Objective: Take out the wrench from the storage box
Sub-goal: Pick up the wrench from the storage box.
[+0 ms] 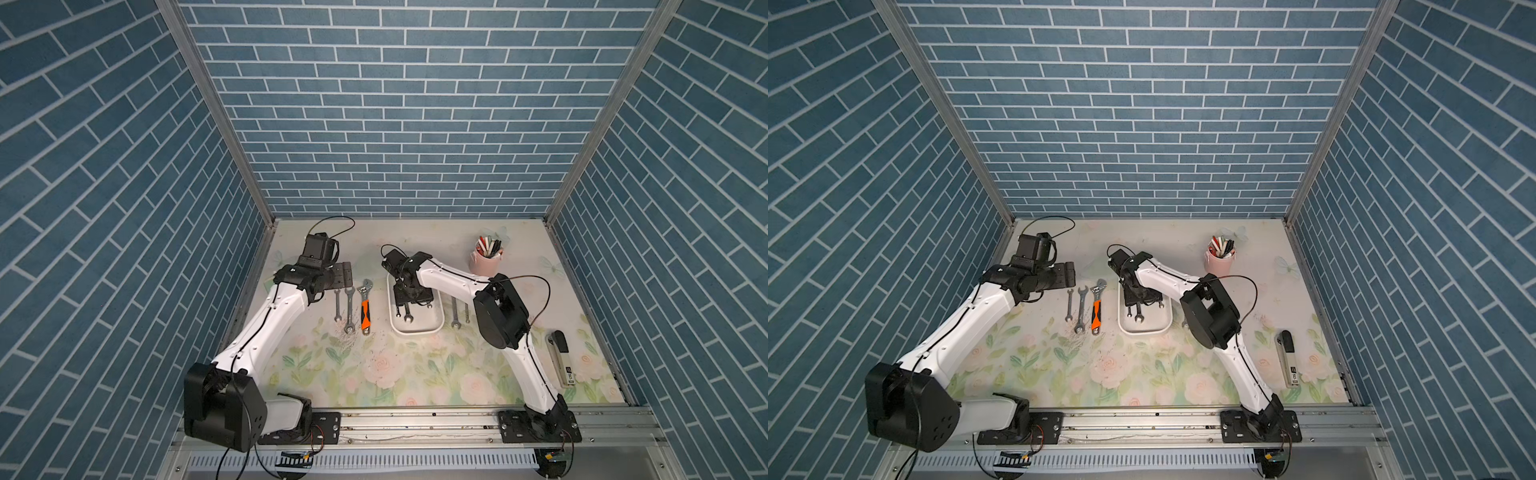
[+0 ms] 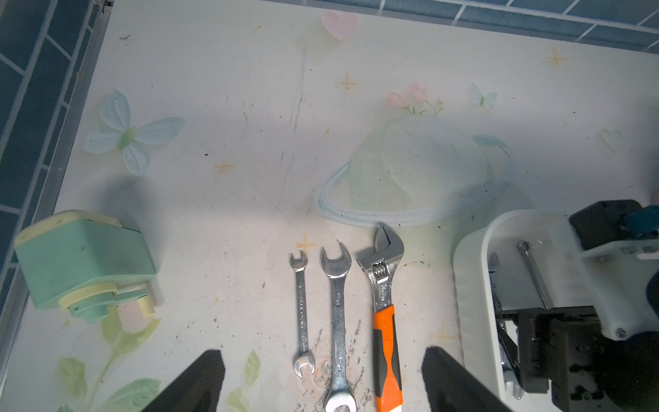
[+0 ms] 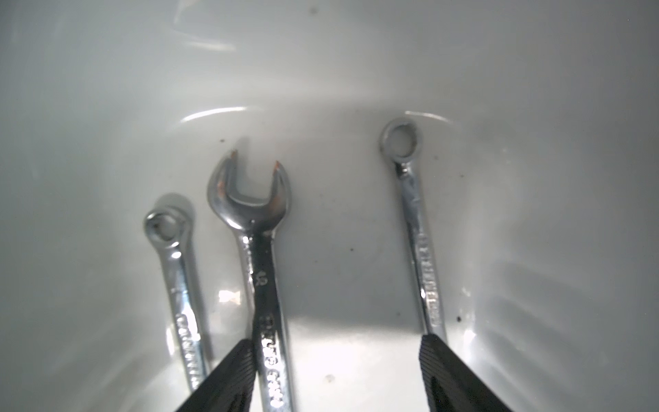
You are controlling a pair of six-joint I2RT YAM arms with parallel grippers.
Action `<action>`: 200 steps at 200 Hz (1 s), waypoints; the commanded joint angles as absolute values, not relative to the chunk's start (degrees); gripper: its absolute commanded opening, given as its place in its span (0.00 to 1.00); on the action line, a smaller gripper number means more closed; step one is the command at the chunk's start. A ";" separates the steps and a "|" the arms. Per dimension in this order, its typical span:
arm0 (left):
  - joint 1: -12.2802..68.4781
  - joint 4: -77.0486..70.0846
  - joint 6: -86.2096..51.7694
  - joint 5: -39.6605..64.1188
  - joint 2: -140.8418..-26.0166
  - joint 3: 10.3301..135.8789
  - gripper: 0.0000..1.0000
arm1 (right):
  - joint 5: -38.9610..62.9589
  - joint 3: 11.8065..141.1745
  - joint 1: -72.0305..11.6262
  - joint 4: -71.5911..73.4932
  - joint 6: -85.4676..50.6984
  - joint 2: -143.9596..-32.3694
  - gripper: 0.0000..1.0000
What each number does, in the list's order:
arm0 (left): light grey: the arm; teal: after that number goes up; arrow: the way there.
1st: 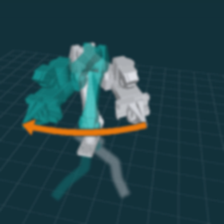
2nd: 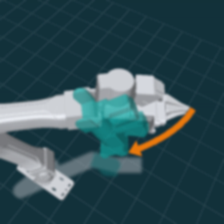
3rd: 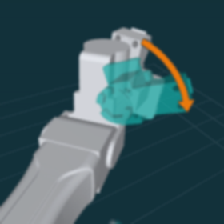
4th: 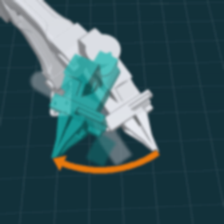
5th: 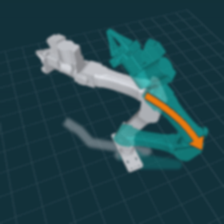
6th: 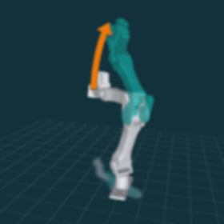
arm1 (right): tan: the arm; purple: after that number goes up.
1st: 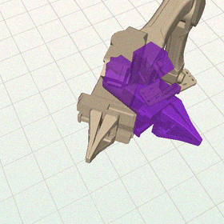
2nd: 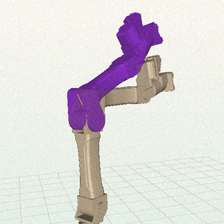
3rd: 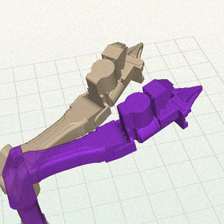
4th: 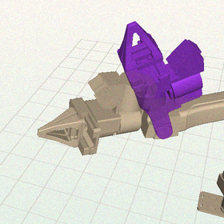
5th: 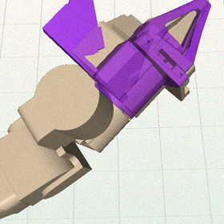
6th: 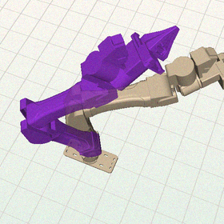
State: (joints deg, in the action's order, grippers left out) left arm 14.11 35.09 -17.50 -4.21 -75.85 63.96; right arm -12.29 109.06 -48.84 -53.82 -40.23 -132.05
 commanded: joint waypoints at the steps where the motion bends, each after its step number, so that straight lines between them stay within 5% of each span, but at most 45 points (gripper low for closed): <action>1: 13.63 35.03 -17.05 -4.38 -76.43 63.68 0.92 | -13.89 108.44 -48.25 -56.12 -41.57 -129.45 0.73; 65: 13.65 35.04 -17.33 -4.00 -76.56 63.55 0.92 | -2.24 104.24 -48.39 -46.82 -41.81 -126.74 0.47; 200: 13.59 34.83 -17.23 -4.00 -77.16 63.54 0.92 | -2.40 110.67 -46.59 -54.63 -44.65 -134.09 0.37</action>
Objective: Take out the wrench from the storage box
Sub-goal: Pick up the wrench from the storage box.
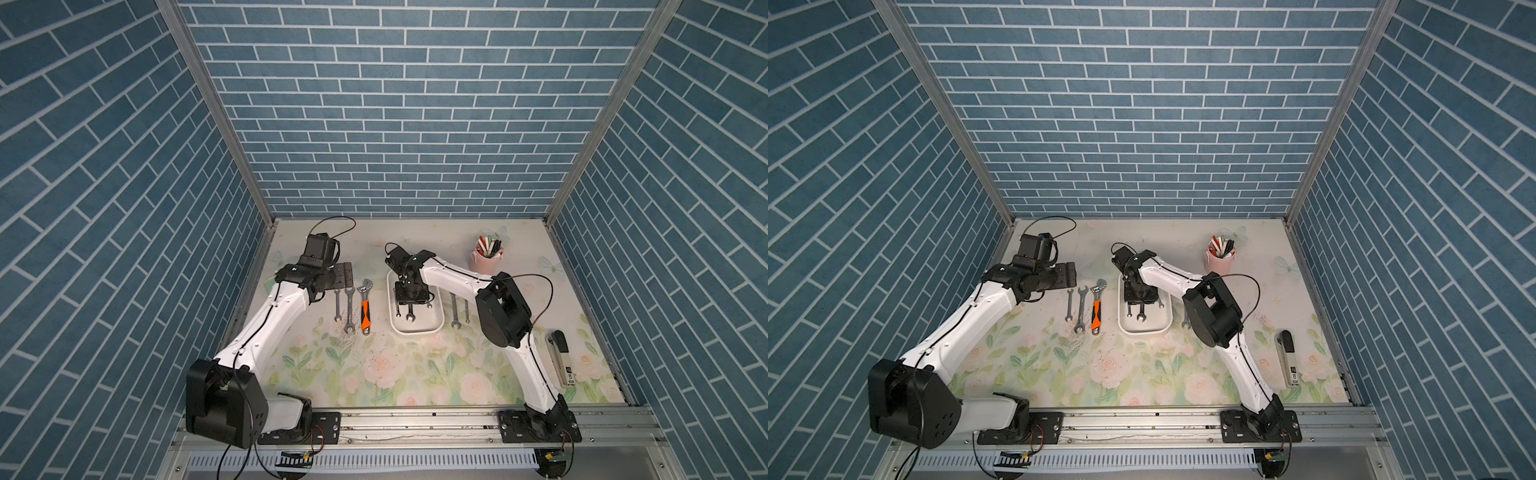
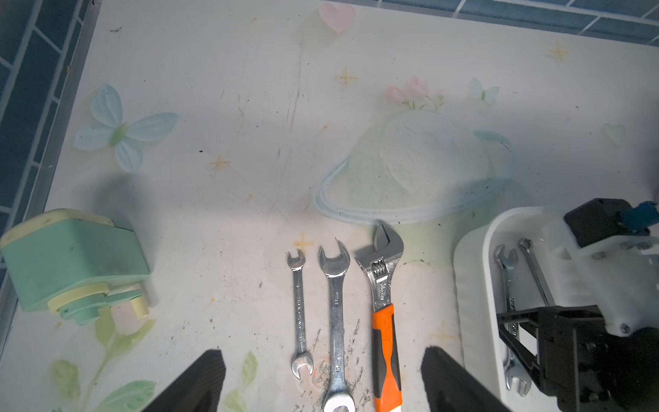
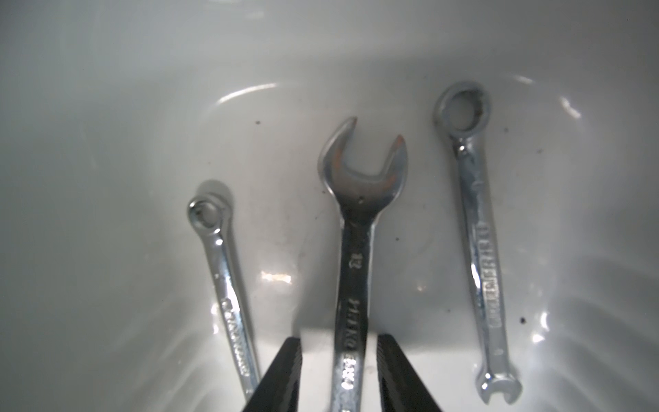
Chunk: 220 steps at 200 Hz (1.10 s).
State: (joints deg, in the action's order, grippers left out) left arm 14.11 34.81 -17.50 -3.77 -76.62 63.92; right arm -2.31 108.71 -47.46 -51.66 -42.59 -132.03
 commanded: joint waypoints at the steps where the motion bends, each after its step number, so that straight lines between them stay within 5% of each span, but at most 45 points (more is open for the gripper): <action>1: 13.61 34.82 -17.23 -4.02 -77.17 63.54 0.92 | -2.39 110.75 -46.50 -54.65 -44.65 -134.19 0.37; 50: 13.52 34.89 -17.27 -4.13 -77.50 63.56 0.92 | -1.49 114.53 -45.65 -57.19 -44.30 -137.69 0.34; 113: 13.45 34.93 -17.14 -4.47 -77.29 63.46 0.92 | -1.82 114.47 -45.70 -57.66 -44.21 -137.30 0.12; 220: 13.40 35.24 -17.05 -4.97 -77.00 63.46 0.92 | -6.13 115.93 -45.19 -61.65 -42.55 -126.15 0.09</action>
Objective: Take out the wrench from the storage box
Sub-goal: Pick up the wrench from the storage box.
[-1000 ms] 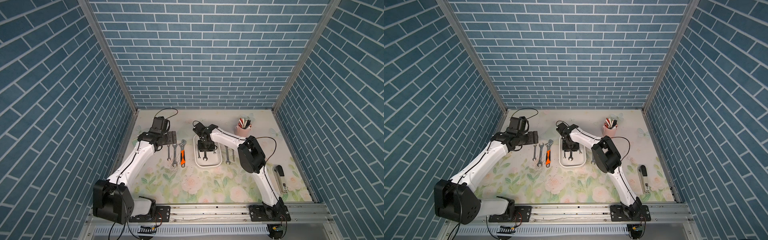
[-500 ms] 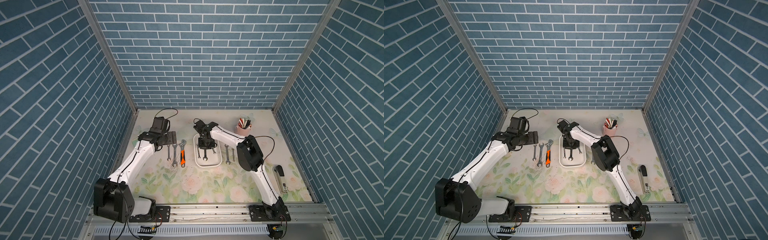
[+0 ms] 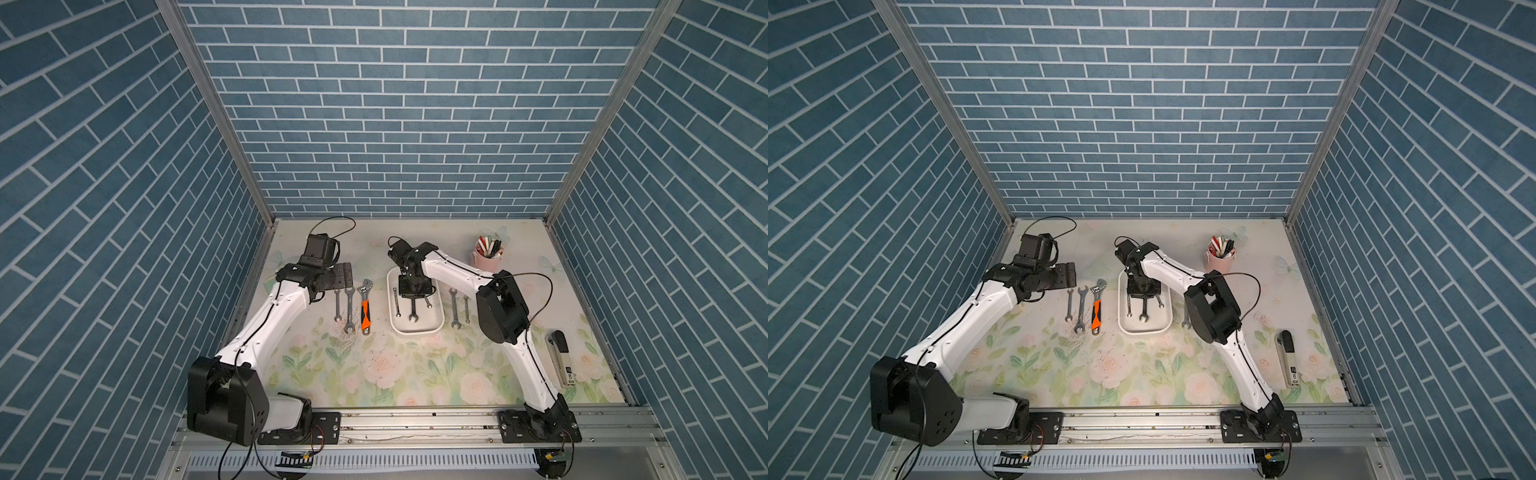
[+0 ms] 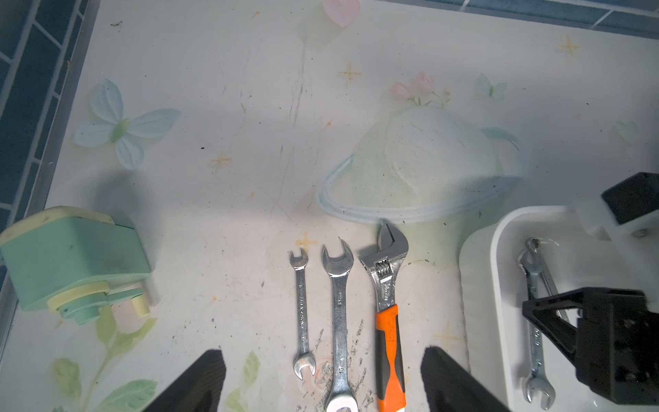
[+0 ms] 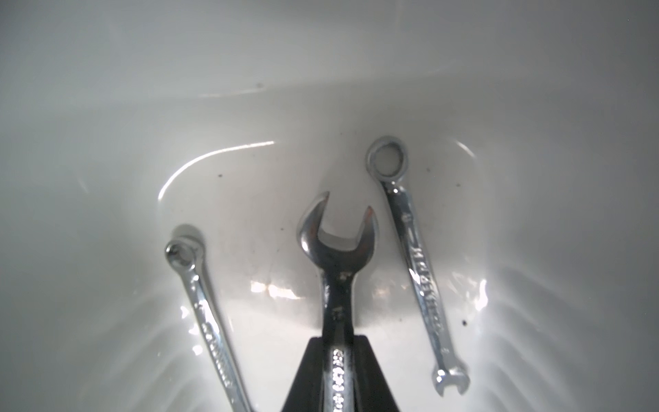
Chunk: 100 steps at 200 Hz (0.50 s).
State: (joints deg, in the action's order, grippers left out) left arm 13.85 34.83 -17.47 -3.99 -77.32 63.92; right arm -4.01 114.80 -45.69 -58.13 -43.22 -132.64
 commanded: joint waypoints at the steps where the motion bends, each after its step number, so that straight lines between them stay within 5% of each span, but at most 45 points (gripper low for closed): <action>1: 13.38 35.24 -17.05 -4.94 -77.04 63.46 0.92 | -6.14 115.93 -45.18 -61.72 -42.54 -126.14 0.09; 100: 13.44 35.60 -17.01 -4.81 -77.17 63.63 0.92 | -10.26 112.44 -40.16 -66.36 -38.71 -112.21 0.09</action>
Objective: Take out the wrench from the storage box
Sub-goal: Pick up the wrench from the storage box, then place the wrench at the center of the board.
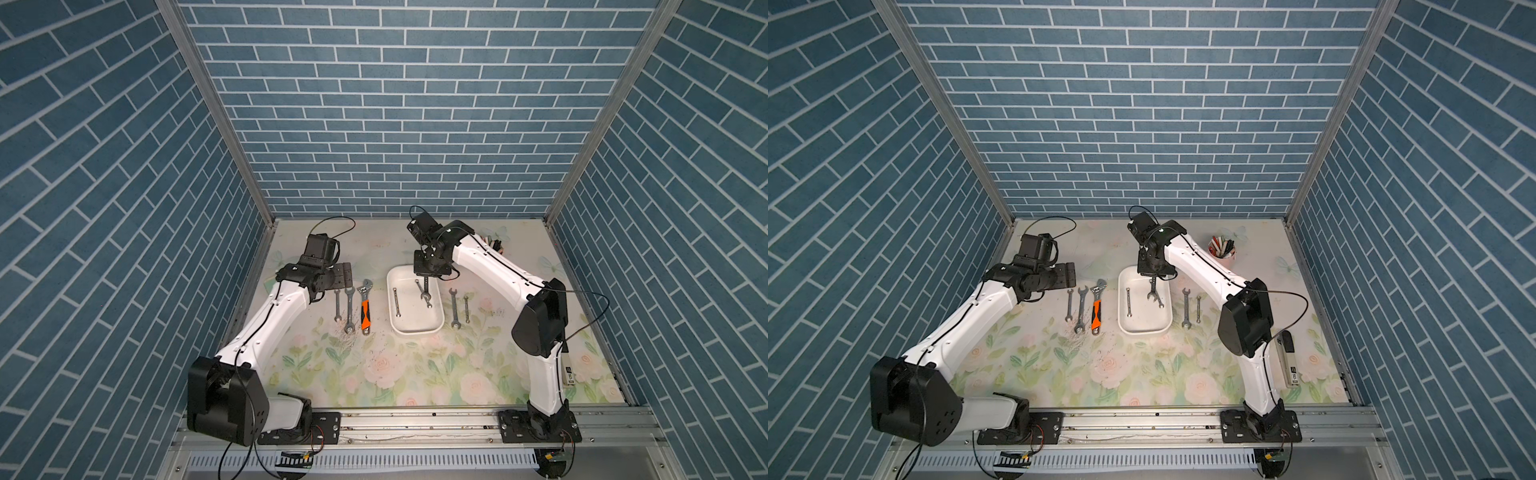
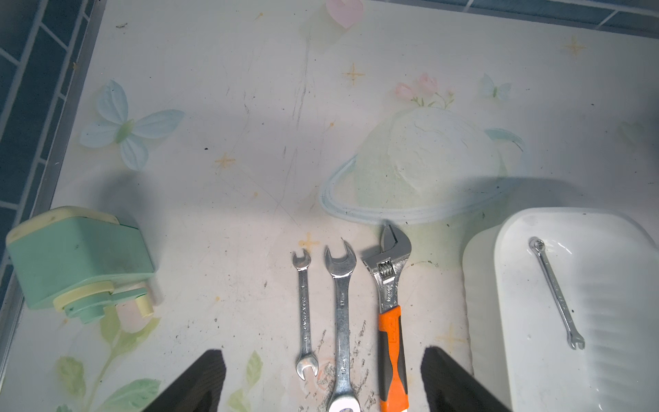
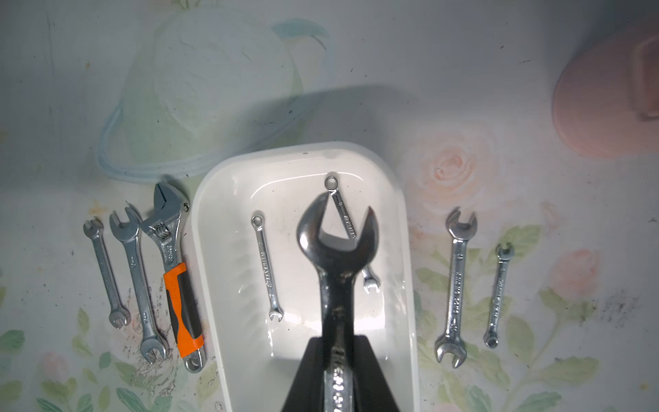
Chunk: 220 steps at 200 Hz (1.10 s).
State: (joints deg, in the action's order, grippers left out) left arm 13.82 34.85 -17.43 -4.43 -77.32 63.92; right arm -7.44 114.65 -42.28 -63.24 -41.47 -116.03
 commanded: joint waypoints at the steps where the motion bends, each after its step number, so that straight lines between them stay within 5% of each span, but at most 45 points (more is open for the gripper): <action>1: 13.44 35.60 -16.98 -4.82 -77.17 63.63 0.92 | -10.27 112.25 -40.03 -66.32 -38.65 -112.05 0.10; 112: 13.45 36.79 -18.08 -5.35 -79.10 64.42 0.92 | -6.29 80.27 -27.28 -49.65 -25.45 -100.20 0.10; 220: 16.35 37.00 -24.25 0.00 -79.87 68.66 0.92 | -5.52 71.26 -23.07 -40.38 -19.79 -106.58 0.09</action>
State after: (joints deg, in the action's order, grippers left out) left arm 14.96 36.14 -22.35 -0.73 -79.09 66.85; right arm -5.91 72.44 -24.23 -42.72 -22.15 -105.01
